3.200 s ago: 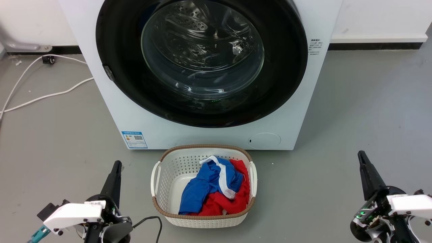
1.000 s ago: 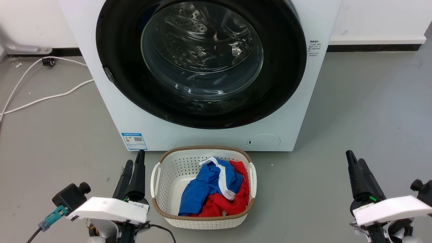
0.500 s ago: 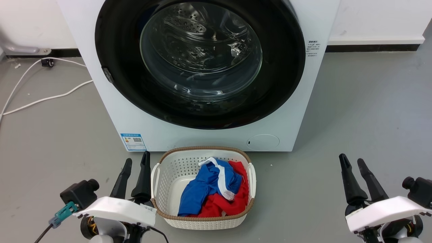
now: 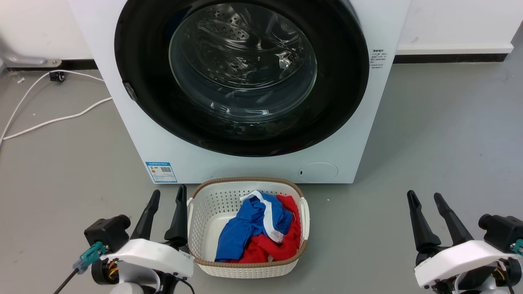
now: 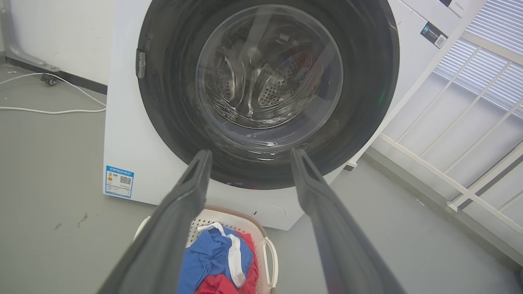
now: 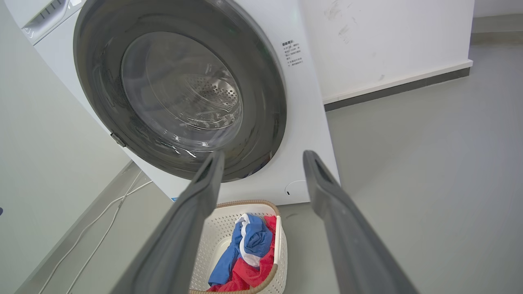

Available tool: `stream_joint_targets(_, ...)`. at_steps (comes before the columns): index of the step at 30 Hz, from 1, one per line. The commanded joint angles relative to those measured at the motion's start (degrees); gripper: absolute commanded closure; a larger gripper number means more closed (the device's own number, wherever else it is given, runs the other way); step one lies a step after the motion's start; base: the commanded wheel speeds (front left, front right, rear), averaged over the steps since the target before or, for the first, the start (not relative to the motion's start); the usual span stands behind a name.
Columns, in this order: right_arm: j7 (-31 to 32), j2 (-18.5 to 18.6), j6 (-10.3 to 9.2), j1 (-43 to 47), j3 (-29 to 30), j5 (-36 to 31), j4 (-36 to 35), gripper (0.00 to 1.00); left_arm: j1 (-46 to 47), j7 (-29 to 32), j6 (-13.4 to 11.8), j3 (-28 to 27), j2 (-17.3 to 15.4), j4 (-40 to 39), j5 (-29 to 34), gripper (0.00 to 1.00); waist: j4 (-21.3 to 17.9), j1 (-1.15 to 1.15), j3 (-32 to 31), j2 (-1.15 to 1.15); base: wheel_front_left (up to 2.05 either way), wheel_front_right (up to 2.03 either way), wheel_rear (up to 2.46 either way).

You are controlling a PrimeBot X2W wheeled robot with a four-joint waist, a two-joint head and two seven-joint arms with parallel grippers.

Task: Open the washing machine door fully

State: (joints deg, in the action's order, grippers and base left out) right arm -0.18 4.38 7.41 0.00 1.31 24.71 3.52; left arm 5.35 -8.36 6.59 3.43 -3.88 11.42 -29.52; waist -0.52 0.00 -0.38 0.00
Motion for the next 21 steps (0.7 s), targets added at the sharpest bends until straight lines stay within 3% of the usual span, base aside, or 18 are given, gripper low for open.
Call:
stream_joint_targets(1,-0.07,-0.09,0.07,-0.21,0.05,-1.99,-1.06,0.0,1.51,-0.62,-0.19,0.2,-0.54,-0.36,1.83,0.0,-0.03,0.0,-0.01,0.0,0.0,0.0,0.0)
stream_joint_targets(21,-1.5,-0.99,0.1,0.96,0.19,-12.88,-2.2,0.0,1.83,-3.31,-1.2,1.41,-1.31,1.71,12.91,0.0,-0.61,0.0,-0.32,0.0,0.0,0.0,0.0)
